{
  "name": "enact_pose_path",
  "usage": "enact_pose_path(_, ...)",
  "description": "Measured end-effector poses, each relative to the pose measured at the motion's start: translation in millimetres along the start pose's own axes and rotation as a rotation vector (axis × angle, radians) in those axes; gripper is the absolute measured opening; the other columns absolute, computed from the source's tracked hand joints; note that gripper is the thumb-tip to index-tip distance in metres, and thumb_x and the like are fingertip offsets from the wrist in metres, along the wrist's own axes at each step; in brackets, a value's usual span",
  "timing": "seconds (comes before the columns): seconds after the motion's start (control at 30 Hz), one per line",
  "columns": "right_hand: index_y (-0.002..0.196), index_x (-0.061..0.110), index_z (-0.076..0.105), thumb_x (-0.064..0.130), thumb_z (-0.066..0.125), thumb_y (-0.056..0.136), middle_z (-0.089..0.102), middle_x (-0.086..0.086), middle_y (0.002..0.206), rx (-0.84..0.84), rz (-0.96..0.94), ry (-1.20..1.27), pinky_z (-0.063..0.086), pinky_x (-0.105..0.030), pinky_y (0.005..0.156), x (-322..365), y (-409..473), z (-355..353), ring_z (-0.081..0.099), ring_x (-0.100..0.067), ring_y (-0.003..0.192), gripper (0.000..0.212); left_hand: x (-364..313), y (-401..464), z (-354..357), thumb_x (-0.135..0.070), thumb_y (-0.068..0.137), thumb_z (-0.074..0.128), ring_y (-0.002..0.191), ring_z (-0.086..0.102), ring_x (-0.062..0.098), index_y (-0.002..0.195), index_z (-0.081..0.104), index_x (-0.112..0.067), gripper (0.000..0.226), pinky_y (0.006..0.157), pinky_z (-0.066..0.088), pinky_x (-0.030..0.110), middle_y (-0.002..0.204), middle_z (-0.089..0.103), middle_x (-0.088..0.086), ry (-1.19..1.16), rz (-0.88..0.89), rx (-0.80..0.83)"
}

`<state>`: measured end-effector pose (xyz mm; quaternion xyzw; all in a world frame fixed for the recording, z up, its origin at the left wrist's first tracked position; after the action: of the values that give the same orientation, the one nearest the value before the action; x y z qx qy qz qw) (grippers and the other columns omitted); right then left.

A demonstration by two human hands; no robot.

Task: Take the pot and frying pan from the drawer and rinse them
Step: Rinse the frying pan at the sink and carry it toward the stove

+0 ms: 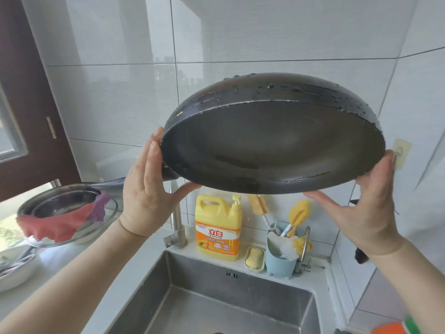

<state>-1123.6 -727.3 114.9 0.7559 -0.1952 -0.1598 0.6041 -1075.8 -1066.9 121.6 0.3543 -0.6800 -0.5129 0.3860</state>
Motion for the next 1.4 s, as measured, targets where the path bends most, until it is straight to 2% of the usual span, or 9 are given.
enact_pose_path(0.3,0.155,0.033,0.015,0.024,0.092,0.07,0.039,-0.011,0.148,0.014,0.033,-0.055,0.047,-0.061,0.099,-0.1,-1.0,-4.0,0.044,-0.041,0.133,0.115,-0.6,4.1,1.0,-0.04,0.078,0.08,0.102,0.064,0.049,0.156,-0.001,-0.027,0.113,0.072,0.059,0.057,0.139,0.033,0.013,0.001,0.034,-0.02)
enact_pose_path(0.6,0.155,0.038,0.005,0.027,0.086,0.064,0.027,0.016,0.154,0.111,0.148,-0.066,0.042,-0.048,0.105,7.1,-9.6,0.8,0.043,-0.035,0.136,0.122,4.8,-2.6,15.5,-0.053,0.077,0.075,0.099,0.068,0.039,0.148,0.015,-0.011,0.102,0.079,0.059,0.046,0.141,0.036,0.014,-0.074,-0.066,0.121)
enact_pose_path(0.7,0.153,0.044,-0.01,0.032,0.085,0.061,0.024,0.007,0.153,0.261,0.319,-0.087,0.041,-0.039,0.108,2.9,-19.3,9.7,0.039,-0.029,0.138,0.132,8.8,-6.6,25.8,-0.058,0.068,0.071,0.083,0.063,0.013,0.153,0.012,-0.017,0.111,0.069,0.054,0.029,0.146,0.034,0.009,-0.129,-0.15,0.286)
enact_pose_path(0.87,0.147,0.058,-0.014,0.028,0.098,0.053,0.024,0.03,0.143,0.609,0.641,0.006,0.043,-0.029,0.104,-16.8,-50.0,20.0,0.049,-0.007,0.125,0.149,15.1,-42.3,56.6,-0.066,0.047,0.084,0.08,0.055,-0.001,0.151,-0.002,-0.051,0.136,0.07,0.051,0.026,0.148,0.022,-0.025,-0.352,-0.433,0.75)
enact_pose_path(0.93,0.146,0.062,-0.007,0.037,0.098,0.046,0.043,0.023,0.134,0.742,0.789,0.099,0.048,-0.016,0.089,-20.9,-67.9,22.1,0.061,-0.002,0.101,0.147,17.2,-67.8,69.3,-0.058,0.04,0.086,0.088,0.055,-0.009,0.147,-0.001,-0.06,0.138,0.07,0.044,0.016,0.133,0.033,-0.028,-0.466,-0.56,0.955)
enact_pose_path(1.03,0.139,0.073,0.005,0.035,0.095,0.045,0.07,0.008,0.099,0.87,0.949,0.287,0.057,-0.027,0.082,-17.8,-92.6,27.7,0.068,-0.012,0.085,0.135,23.0,-107.9,79.6,-0.043,0.046,0.089,0.082,0.057,-0.007,0.145,0.005,-0.062,0.132,0.067,0.044,0.012,0.099,0.052,-0.023,-0.551,-0.731,1.261)
enact_pose_path(1.13,0.113,0.085,0.03,0.021,0.093,0.053,0.069,0.011,0.108,0.9,1.041,0.479,0.06,-0.033,0.076,-10.4,-111.7,34.8,0.071,-0.024,0.081,0.108,22.7,-132.1,78.4,-0.044,0.054,0.088,0.097,0.059,-0.009,0.135,0.011,-0.073,0.116,0.082,0.039,0.014,0.106,0.06,-0.034,-0.541,-0.768,1.52)
enact_pose_path(1.27,0.127,0.066,0.038,0.021,0.093,0.057,0.063,0.008,0.122,0.939,1.105,0.554,0.054,-0.028,0.081,-7.3,-137.0,37.2,0.073,-0.02,0.083,0.099,12.3,-142.8,74.5,-0.04,0.061,0.088,0.092,0.053,-0.026,0.115,0.02,-0.086,0.098,0.085,0.038,0.01,0.102,0.056,-0.05,-0.646,-0.745,1.644)
enact_pose_path(1.4,0.116,0.08,0.034,0.027,0.094,0.054,0.063,0.023,0.118,0.93,1.14,0.545,0.054,-0.026,0.084,-9.3,-152.3,33.1,0.072,-0.019,0.088,0.101,4.1,-150.3,74.0,-0.043,0.057,0.091,0.109,0.058,-0.008,0.137,0.022,-0.068,0.109,0.11,0.037,0.036,0.137,0.042,-0.041,-0.661,-0.741,1.641)
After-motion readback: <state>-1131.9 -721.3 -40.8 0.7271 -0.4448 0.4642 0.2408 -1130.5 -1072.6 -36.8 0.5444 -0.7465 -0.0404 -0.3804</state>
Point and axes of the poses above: each hand's wrist, its own y-axis towards the middle knuckle, its own z-axis out of the palm, x = y × z, the point moved 4 cm from there along y, towards the middle knuckle
